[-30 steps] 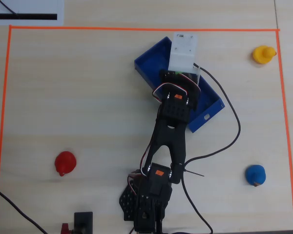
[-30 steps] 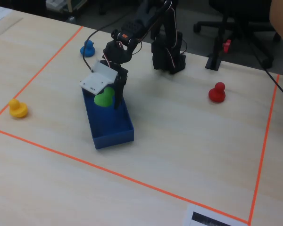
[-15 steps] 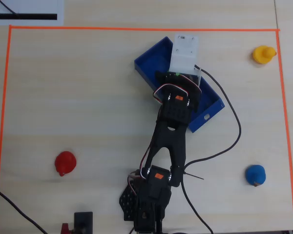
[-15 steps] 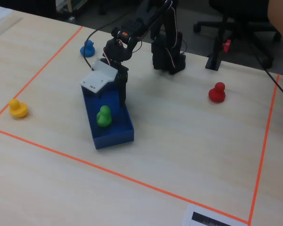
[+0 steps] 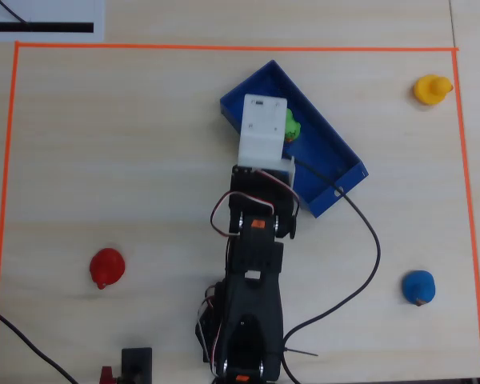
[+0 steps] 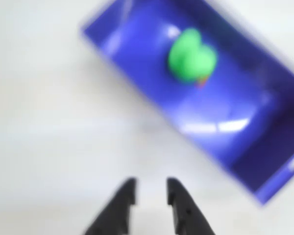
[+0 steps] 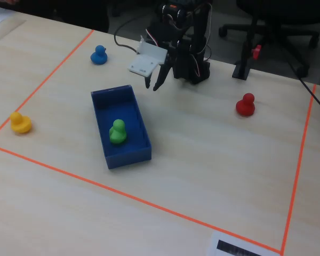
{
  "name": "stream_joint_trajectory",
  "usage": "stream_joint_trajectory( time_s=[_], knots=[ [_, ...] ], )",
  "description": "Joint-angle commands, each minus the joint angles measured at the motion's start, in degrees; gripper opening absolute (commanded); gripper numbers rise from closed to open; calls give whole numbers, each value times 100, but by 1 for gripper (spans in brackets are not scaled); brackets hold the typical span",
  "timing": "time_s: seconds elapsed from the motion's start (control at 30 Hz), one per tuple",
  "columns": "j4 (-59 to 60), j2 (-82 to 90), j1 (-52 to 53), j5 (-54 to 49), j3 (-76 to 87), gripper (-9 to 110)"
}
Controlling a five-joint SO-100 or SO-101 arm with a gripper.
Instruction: Grasp green duck and put it into box.
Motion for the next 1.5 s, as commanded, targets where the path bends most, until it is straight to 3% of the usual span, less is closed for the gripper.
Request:
stream_joint_trajectory(
  time_s=[0.0,0.23,0.63,0.93,1.17,1.47],
  knots=[
    [378,1494,-281,-466,1529,0],
    [132,2813,-659,-501,3278,0],
    [527,4192,-791,-589,4623,0],
    [1230,4588,-949,-158,4649,0],
    [1230,4597,-861,-149,4649,7],
    [1230,4597,-861,-149,4649,7]
  ],
)
